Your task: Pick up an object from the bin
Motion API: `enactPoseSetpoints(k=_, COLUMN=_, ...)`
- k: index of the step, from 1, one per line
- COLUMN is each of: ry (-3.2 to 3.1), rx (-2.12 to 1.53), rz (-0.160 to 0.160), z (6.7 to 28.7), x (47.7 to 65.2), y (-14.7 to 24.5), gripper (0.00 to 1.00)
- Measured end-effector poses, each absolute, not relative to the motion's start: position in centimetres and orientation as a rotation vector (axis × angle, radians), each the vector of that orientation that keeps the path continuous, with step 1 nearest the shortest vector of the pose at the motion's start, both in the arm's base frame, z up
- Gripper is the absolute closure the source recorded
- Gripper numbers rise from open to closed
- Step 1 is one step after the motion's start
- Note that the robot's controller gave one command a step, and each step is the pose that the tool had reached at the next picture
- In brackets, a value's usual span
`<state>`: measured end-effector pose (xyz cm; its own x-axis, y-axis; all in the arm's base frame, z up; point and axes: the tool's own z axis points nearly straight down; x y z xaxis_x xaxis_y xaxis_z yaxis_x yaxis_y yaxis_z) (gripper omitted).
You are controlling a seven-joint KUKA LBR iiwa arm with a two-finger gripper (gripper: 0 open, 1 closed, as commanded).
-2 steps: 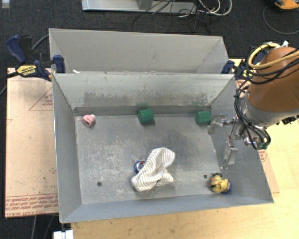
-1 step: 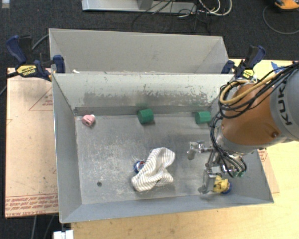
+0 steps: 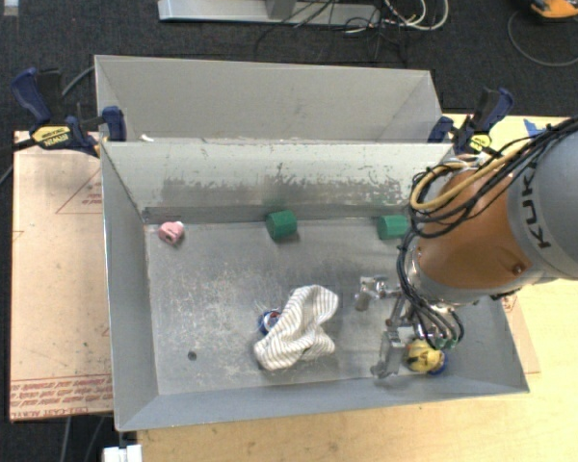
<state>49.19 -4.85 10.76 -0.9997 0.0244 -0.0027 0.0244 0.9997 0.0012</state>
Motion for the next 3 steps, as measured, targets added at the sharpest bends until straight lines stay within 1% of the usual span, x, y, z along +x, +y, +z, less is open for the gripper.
enactPoseSetpoints(k=1, ry=3.126, rx=-0.326, rz=0.008, z=7.2, x=50.2, y=-3.1, gripper=0.00)
enactPoseSetpoints(k=2, ry=3.129, rx=-0.058, rz=0.003, z=7.1, x=49.5, y=1.5, gripper=0.00)
enactPoseSetpoints(k=3, ry=3.136, rx=-0.050, rz=0.003, z=7.0, x=49.3, y=1.6, gripper=1.00)
